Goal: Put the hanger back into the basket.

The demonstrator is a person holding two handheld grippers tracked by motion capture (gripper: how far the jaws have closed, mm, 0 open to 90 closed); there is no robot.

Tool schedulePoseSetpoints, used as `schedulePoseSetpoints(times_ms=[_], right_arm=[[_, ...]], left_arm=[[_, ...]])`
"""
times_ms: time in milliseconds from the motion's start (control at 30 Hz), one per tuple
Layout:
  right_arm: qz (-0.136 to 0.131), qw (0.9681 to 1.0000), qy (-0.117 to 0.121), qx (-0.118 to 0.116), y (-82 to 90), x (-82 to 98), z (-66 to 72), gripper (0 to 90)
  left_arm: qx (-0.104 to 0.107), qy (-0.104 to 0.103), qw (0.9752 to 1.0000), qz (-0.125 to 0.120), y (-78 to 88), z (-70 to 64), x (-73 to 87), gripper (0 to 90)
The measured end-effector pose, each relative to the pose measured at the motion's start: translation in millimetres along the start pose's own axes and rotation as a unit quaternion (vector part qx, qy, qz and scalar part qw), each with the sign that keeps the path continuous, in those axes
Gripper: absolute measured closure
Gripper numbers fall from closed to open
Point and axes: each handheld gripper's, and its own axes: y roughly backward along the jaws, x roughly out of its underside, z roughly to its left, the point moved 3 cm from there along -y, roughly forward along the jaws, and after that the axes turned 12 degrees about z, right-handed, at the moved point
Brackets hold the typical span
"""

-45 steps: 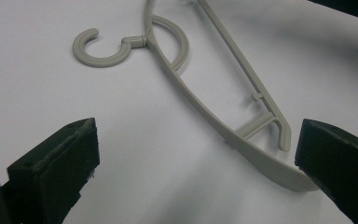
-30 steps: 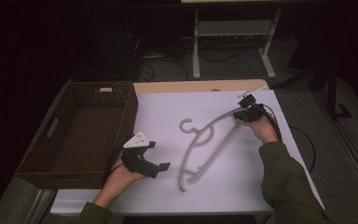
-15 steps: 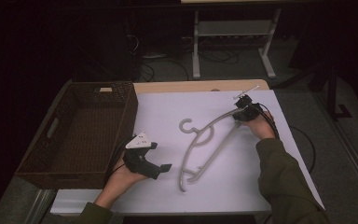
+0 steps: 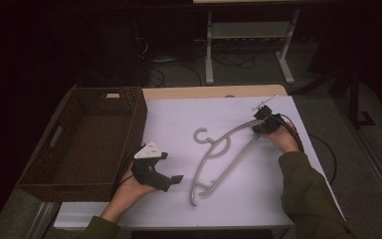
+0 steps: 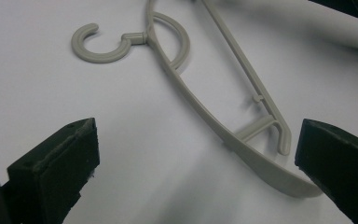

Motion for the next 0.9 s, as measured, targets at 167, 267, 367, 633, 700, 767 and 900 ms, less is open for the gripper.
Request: schedulePoseSetpoints(times_ms=[167, 267, 367, 633, 700, 767, 900], right_arm=[[0.0, 0.9999, 0.006, -0.01, 6.3, 16.4, 6.9, 89.6], [0.0, 0.9998, 0.002, -0.018, 10.6, 27.9, 10.8, 89.5], [0.0, 0.9997, 0.0, -0.026, 15.6, 40.3, 15.3, 89.5], [-0.041, 0.9988, 0.004, -0.027, 29.9, 56.6, 23.4, 89.5], [-0.056, 0.9982, 0.013, -0.02, 37.3, 59.2, 27.3, 89.5], [-0.075, 0.9967, 0.017, -0.025, 45.2, 62.7, 33.6, 89.5], [-0.107, 0.9931, 0.028, -0.041, 54.7, 70.6, 46.7, 89.5]], left_arm=[[-0.001, -0.002, 1.0, 0.001, -0.4, -0.6, -0.4, 0.0], [-0.001, -0.002, 1.0, 0.001, -0.7, -1.2, -0.4, 0.0], [-0.002, -0.002, 1.0, 0.001, -0.2, -1.1, -0.3, 0.0], [-0.002, -0.002, 1.0, 0.002, 0.2, -1.8, -0.1, 0.0], [-0.002, -0.002, 1.0, 0.001, 0.3, -1.4, -0.1, 0.0], [-0.001, -0.002, 1.0, 0.001, 0.1, -1.1, 0.1, 0.0], [-0.001, -0.002, 1.0, 0.0, 0.5, -1.2, 0.1, 0.0]])
